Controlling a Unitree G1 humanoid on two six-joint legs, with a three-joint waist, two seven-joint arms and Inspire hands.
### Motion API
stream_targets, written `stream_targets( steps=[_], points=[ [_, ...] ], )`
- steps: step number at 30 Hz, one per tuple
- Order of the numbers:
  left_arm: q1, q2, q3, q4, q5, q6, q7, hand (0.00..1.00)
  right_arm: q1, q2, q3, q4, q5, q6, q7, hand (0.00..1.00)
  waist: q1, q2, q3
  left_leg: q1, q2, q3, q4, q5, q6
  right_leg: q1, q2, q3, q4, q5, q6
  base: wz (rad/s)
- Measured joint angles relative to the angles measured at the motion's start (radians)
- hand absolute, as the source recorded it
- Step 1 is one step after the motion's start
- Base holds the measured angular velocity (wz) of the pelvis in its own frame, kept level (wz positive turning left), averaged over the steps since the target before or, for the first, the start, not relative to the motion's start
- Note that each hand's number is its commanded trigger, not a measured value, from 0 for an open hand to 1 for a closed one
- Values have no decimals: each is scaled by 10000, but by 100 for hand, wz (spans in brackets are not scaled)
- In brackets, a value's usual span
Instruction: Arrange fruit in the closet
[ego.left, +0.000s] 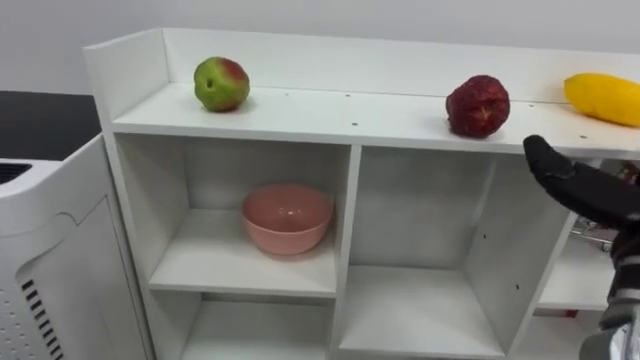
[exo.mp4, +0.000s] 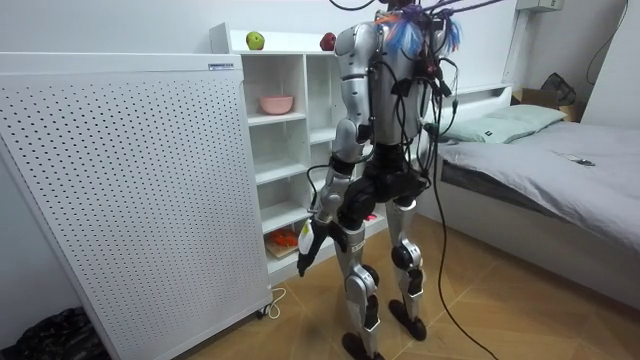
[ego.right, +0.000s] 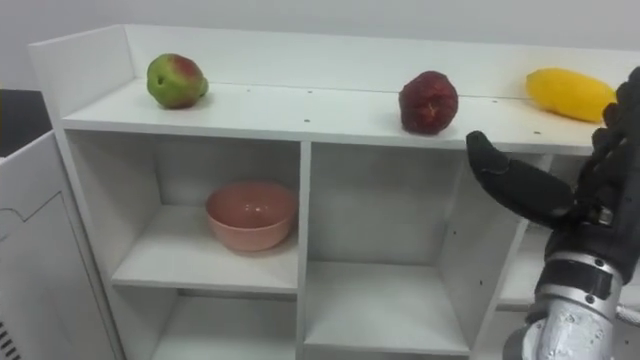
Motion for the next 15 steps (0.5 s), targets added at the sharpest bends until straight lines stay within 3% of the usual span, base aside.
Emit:
stream_targets(
  steps=[10,15],
  points=[
    [-58,66,-7,3,4,0,13,0,-629,-61,43,50,16,-2,184,0,79,-128,32,-37,2,-72,65,1,-1,25,-5,-95,8,3,-5,2],
    [-53,139,-209,2,16,-3,-3,0,-1383,-632,36,893,31,-26,221,0,153,-102,38,-170,3,-137,155,4,5,25,-9,-160,12,39,-23,3]
  ],
)
